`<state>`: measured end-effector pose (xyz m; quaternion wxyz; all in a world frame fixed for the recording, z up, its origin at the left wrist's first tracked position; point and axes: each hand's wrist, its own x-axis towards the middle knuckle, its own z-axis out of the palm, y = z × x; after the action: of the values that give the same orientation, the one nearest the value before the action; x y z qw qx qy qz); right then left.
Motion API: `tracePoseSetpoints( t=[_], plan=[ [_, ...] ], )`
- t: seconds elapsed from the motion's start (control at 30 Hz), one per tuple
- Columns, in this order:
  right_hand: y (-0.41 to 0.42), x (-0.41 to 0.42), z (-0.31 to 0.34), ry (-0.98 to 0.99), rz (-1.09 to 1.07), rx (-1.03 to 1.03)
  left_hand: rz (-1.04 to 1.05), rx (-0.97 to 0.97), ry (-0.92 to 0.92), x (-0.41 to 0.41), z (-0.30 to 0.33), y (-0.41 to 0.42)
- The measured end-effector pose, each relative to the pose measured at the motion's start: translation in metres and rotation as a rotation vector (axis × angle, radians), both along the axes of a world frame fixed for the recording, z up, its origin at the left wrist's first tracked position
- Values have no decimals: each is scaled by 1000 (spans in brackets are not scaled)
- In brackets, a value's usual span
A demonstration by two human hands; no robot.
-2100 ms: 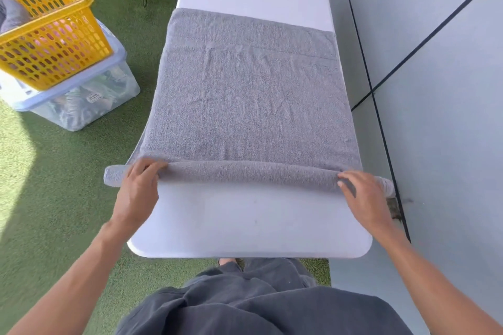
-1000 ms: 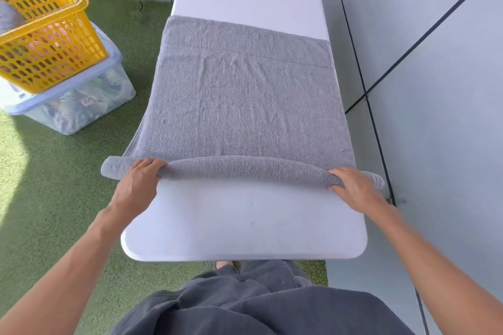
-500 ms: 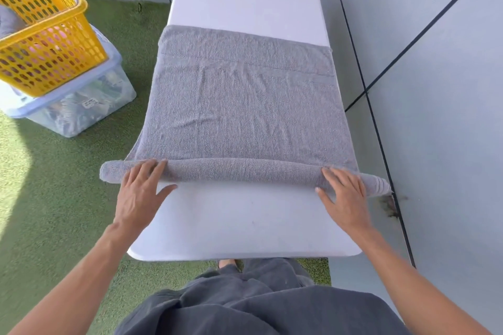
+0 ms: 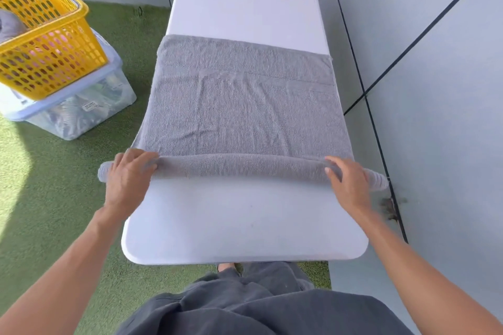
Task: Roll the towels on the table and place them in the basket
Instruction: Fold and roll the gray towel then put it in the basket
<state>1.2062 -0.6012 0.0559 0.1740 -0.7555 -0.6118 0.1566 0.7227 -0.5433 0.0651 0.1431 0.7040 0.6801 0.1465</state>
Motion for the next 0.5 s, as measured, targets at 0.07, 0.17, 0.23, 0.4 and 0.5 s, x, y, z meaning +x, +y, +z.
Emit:
tracePoseSetpoints(
  t=[0.07, 0.17, 0.23, 0.4, 0.5],
  plan=[
    [-11, -11, -10, -121, 63, -7, -50, 112, 65, 12, -3, -13],
    [-19, -8, -18, -299, 155, -124, -154, 79, 107, 19, -15, -23],
    [-12, -4, -15, -309, 162, -141, -171, 11, 121, 20, -18, -17],
    [3, 3, 2, -195, 180, -247, -194, -192, 89, 11, -4, 10],
    [8, 14, 18, 8, 196, -499, -227, -464, 41, 0, 5, 20]
  ],
)
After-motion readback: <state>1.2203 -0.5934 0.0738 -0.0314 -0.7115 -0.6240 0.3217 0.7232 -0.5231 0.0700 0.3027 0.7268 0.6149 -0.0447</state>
